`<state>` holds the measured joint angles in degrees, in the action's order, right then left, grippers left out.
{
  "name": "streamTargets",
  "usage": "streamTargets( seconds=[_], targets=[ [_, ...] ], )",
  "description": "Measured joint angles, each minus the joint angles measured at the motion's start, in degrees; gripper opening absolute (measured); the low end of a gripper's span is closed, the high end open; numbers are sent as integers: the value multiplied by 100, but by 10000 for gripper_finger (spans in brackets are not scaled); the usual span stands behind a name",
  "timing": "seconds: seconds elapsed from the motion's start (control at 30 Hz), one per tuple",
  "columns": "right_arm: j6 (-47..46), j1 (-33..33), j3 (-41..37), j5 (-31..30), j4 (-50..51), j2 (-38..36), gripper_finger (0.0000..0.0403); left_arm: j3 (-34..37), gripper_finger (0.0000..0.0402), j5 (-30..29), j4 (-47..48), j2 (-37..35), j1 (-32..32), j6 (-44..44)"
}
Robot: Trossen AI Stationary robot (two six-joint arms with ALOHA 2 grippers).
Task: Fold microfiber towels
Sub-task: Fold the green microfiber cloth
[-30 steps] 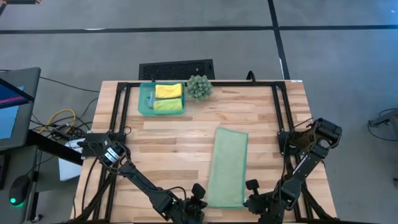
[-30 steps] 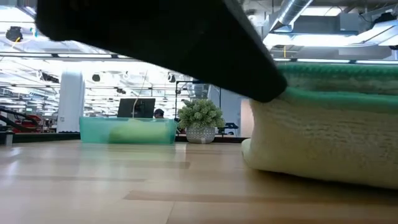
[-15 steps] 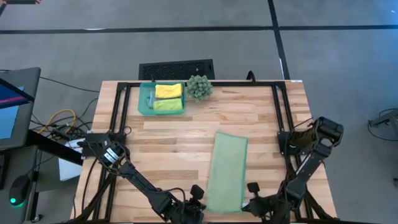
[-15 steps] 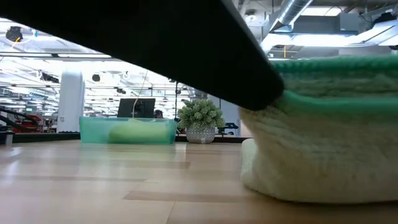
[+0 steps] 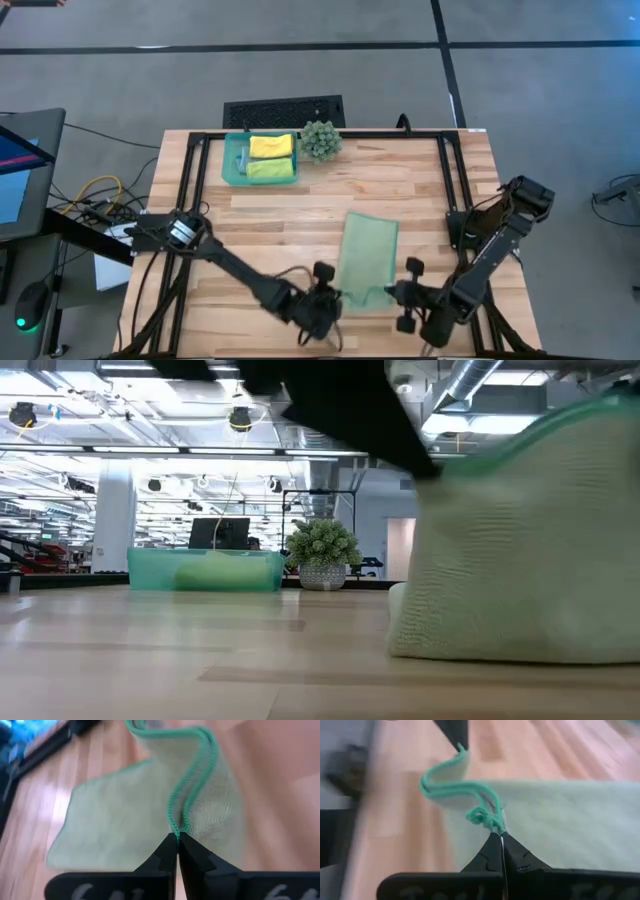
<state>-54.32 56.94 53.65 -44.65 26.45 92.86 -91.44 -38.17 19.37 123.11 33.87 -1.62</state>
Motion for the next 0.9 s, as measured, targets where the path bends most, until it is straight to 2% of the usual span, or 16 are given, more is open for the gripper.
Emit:
streamTargets(
  seconds=[0.13,0.37,0.47,0.77,0.9],
  targets=[
    [-644,-322,-57,69,700,99,4,284,0,442,-35,4,-434,-83],
    [-777,-750,-122,111,1309,77,4,624,0,542,-329,-260,-736,-90],
    [-1024,-881,-126,355,1651,77,4,627,0,463,-345,-397,-835,-106],
    [-2453,-668,-127,567,2901,-78,4,630,0,336,-360,-525,-1278,-127],
    [-2576,-609,-125,459,3332,-389,4,545,0,283,-364,-608,-1438,269]
  ],
)
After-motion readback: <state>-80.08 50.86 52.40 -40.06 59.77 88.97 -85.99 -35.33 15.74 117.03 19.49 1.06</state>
